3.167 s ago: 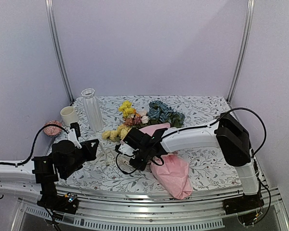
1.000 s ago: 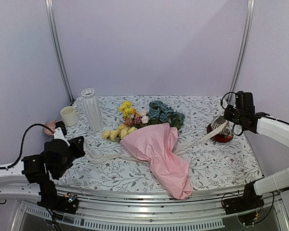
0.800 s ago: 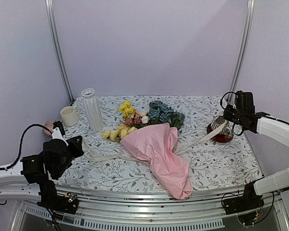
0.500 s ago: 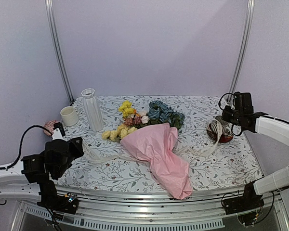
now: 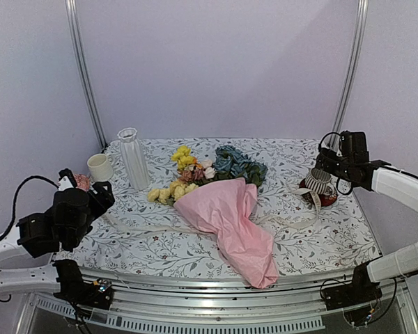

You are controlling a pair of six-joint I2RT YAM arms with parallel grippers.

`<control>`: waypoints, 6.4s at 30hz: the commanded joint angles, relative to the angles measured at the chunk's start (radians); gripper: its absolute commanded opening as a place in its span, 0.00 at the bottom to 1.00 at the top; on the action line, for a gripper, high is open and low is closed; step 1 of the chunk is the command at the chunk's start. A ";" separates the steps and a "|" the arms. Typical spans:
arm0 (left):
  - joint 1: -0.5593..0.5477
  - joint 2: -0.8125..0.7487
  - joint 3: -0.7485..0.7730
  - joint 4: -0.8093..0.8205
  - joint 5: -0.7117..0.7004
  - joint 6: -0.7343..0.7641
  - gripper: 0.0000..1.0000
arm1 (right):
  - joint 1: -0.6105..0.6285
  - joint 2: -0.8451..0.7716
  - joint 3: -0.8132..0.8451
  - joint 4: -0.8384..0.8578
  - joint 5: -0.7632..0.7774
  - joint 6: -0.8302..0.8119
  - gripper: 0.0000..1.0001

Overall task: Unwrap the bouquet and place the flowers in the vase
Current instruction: Adjust the untied ribbon at the center of the board, then unfold the folded wrapping paper from the folded wrapping paper.

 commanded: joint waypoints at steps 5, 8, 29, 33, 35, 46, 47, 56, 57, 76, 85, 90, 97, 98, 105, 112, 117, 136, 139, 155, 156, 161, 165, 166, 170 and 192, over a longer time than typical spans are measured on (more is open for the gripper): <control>0.063 -0.072 0.086 -0.035 -0.157 0.136 0.97 | -0.002 -0.058 0.013 -0.024 0.024 -0.012 0.99; 0.064 -0.099 0.138 -0.012 -0.216 0.235 0.97 | -0.002 -0.064 0.017 -0.029 0.016 -0.013 0.99; 0.065 -0.142 -0.011 0.206 -0.049 0.218 0.95 | -0.002 -0.090 -0.061 0.036 -0.467 -0.085 0.98; 0.065 -0.127 0.002 0.206 -0.059 0.235 0.95 | 0.001 -0.098 -0.093 -0.027 -0.403 -0.043 0.98; 0.065 -0.128 0.002 0.211 -0.062 0.242 0.95 | 0.011 -0.103 -0.115 -0.044 -0.374 -0.004 0.98; 0.065 -0.135 -0.009 0.226 -0.055 0.248 0.93 | 0.189 0.106 -0.007 -0.294 -0.028 0.310 0.92; 0.065 -0.136 -0.008 0.224 -0.053 0.248 0.93 | 0.189 0.128 0.003 -0.305 -0.019 0.319 0.91; 0.065 -0.170 -0.017 0.208 -0.058 0.248 0.93 | 0.190 0.280 0.006 -0.261 -0.019 0.316 0.83; 0.065 -0.171 -0.017 0.209 -0.058 0.249 0.93 | 0.189 0.297 0.005 -0.252 -0.029 0.314 0.81; 0.068 -0.194 -0.056 0.161 -0.129 0.213 0.91 | 0.185 0.334 0.076 -0.189 0.032 0.301 0.03; 0.074 -0.256 -0.013 0.002 -0.250 0.173 0.91 | 0.083 0.274 0.172 -0.244 0.082 0.247 0.03; 0.074 -0.336 0.027 -0.001 -0.327 0.281 0.90 | 0.050 0.243 0.165 -0.251 0.106 0.237 0.03; 0.073 -0.452 0.054 0.018 -0.390 0.354 0.90 | 0.027 0.221 0.154 -0.256 0.111 0.234 0.03; 0.073 -0.468 0.063 0.013 -0.397 0.353 0.90 | 0.025 0.219 0.153 -0.256 0.112 0.235 0.03; 0.073 -0.544 0.129 0.057 -0.377 0.389 0.90 | 0.021 0.218 0.149 -0.251 0.104 0.233 0.03; 0.073 -0.564 0.222 0.090 -0.398 0.475 0.94 | 0.022 0.219 0.147 -0.242 0.089 0.231 0.03; 0.072 -0.559 0.178 0.198 -0.242 0.515 0.96 | 0.021 0.225 0.149 -0.221 0.055 0.203 0.14; 0.072 0.153 0.034 0.429 0.447 0.356 0.98 | 0.020 0.091 0.081 -0.066 -0.466 -0.143 0.70; 0.073 0.233 0.027 0.464 0.557 0.346 0.98 | 0.029 0.084 0.053 -0.040 -0.583 -0.159 0.70; 0.072 0.617 0.026 0.664 0.883 0.337 0.98 | 0.253 0.177 -0.126 0.245 -0.738 -0.037 0.71; 0.071 0.629 0.026 0.667 0.885 0.337 0.98 | 0.267 0.187 -0.128 0.243 -0.737 -0.036 0.71; 0.085 0.690 0.038 0.668 0.886 0.332 0.98 | 0.331 0.212 -0.160 0.238 -0.731 -0.030 0.70; 0.117 0.734 0.053 0.660 0.912 0.327 0.97 | 0.370 0.222 -0.190 0.240 -0.742 -0.018 0.68; 0.124 0.742 0.053 0.666 0.921 0.327 0.97 | 0.378 0.227 -0.193 0.242 -0.748 -0.017 0.67; 0.146 0.776 0.051 0.696 0.938 0.327 0.96 | 0.413 0.246 -0.188 0.234 -0.777 -0.025 0.66; 0.242 1.065 0.159 0.804 0.984 0.391 0.79 | 0.503 0.182 -0.204 0.059 -0.570 -0.026 0.37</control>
